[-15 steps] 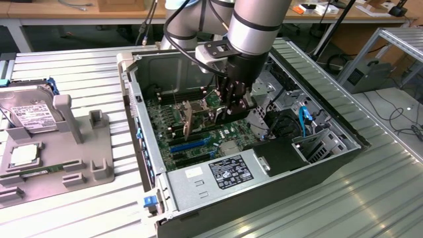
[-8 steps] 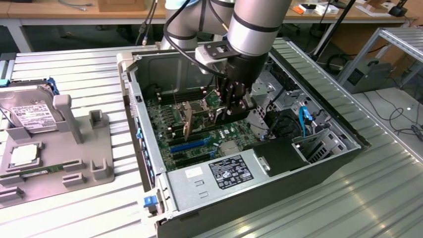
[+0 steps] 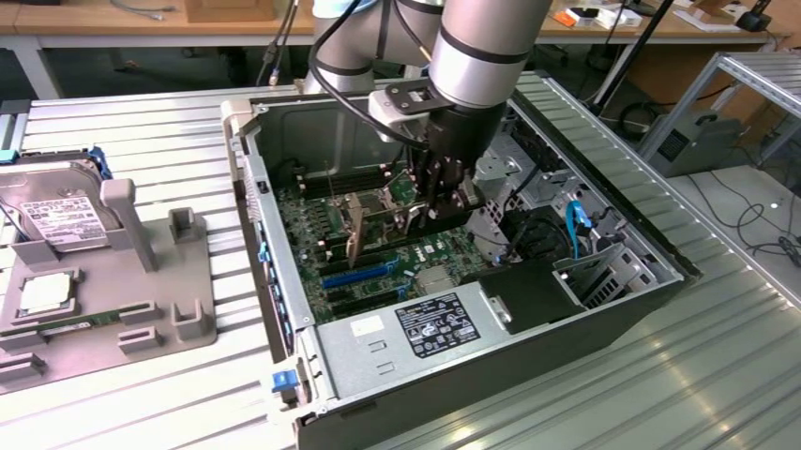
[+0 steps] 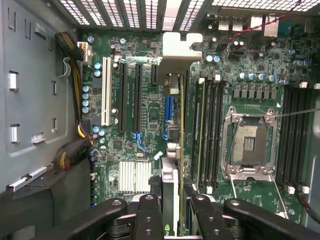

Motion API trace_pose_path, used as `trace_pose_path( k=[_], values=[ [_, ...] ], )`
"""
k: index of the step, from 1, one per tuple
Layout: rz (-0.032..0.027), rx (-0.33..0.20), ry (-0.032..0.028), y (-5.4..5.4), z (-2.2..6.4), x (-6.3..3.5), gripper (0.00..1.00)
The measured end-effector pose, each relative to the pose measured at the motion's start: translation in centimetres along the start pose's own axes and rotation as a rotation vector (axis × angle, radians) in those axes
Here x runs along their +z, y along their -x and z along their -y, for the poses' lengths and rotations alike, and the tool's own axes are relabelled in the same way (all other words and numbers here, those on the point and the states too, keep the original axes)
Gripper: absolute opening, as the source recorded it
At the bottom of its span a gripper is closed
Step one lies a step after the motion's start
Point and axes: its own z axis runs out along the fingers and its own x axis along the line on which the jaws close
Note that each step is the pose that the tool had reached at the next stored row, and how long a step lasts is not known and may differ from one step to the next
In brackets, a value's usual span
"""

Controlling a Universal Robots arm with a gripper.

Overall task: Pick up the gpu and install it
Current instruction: 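Insert the gpu into the slot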

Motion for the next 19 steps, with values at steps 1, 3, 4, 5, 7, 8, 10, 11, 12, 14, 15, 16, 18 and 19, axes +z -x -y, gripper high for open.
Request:
trace_pose_path(
  k=[1, 3, 4, 5, 7, 8, 10, 11, 12, 14, 15, 16, 18, 19],
  values=[
    [0.0001, 0.0, 0.0, 0.0, -0.02, 0.01, 0.27],
    [0.0001, 0.0, 0.0, 0.0, -0.04, 0.03, 0.27],
    [0.0, 0.0, 0.0, 0.0, -0.04, 0.04, 0.27],
    [0.0, 0.0, 0.0, 0.0, -0.04, 0.04, 0.27],
    [0.0, 0.0, 0.0, 0.0, -0.04, 0.04, 0.27],
    [0.0, 0.0, 0.0, 0.0, -0.04, 0.04, 0.27],
    [0.0, 0.0, 0.0, 0.0, -0.05, 0.04, 0.27],
    [0.0, 0.0, 0.0, 0.0, -0.05, 0.04, 0.27],
    [0.0, 0.0, 0.0, 0.0, -0.04, 0.04, 0.27],
    [-0.0001, 0.013, -0.0004, 0.0, -0.04, 0.04, 0.27],
    [-0.0006, 0.044, -0.0014, 0.0, -0.04, 0.05, 0.27],
    [-0.001, 0.07, -0.0022, 0.0, -0.04, 0.05, 0.27],
    [-0.0011, 0.075, -0.0024, 0.0, -0.04, 0.05, 0.27],
    [-0.0011, 0.075, -0.0024, 0.0, -0.04, 0.05, 0.27]
  ],
)
